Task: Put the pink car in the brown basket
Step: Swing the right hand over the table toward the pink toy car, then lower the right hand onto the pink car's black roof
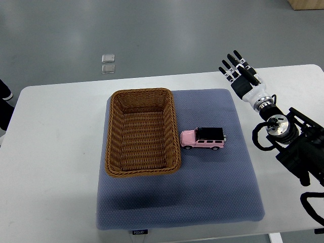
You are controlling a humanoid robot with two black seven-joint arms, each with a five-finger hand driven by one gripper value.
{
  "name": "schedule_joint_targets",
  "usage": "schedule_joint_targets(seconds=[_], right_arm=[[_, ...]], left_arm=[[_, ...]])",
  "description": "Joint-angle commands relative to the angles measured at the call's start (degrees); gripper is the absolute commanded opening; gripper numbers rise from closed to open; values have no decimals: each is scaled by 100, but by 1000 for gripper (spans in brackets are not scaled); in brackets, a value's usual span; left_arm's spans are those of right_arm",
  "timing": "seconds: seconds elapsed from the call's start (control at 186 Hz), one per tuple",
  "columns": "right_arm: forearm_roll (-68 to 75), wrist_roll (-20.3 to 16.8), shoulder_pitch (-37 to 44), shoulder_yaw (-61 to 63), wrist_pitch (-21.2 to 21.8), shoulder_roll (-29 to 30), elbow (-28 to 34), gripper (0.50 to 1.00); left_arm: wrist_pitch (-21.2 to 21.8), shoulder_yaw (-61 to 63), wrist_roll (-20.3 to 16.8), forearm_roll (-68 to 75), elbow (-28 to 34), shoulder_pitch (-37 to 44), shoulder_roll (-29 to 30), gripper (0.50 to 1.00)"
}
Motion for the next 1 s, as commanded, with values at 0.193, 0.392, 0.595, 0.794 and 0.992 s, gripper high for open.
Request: schedule_joint_targets(seconds=[0.193,0.392,0.595,0.794,0.992], right_arm=[[-81,33,174,-123,-46,-67,9,911],[-1776,-11,745,-633,59,-277,45,911],[-4880,-19,1572,-2576,358,-1218,792,911],[-6084,-529,2389,-4403,639,-2501,3032,911],[-6049,-934,2547,-4790,709,-3055,4052,911]], left_arm=[[9,-9,0,-9,9,-9,0,1000],[9,-9,0,-9,18,-9,0,1000],[0,0,0,-9,9,-9,0,1000],[0,0,0,-9,9,-17,0,1000],[0,0,0,-9,9,-17,0,1000]])
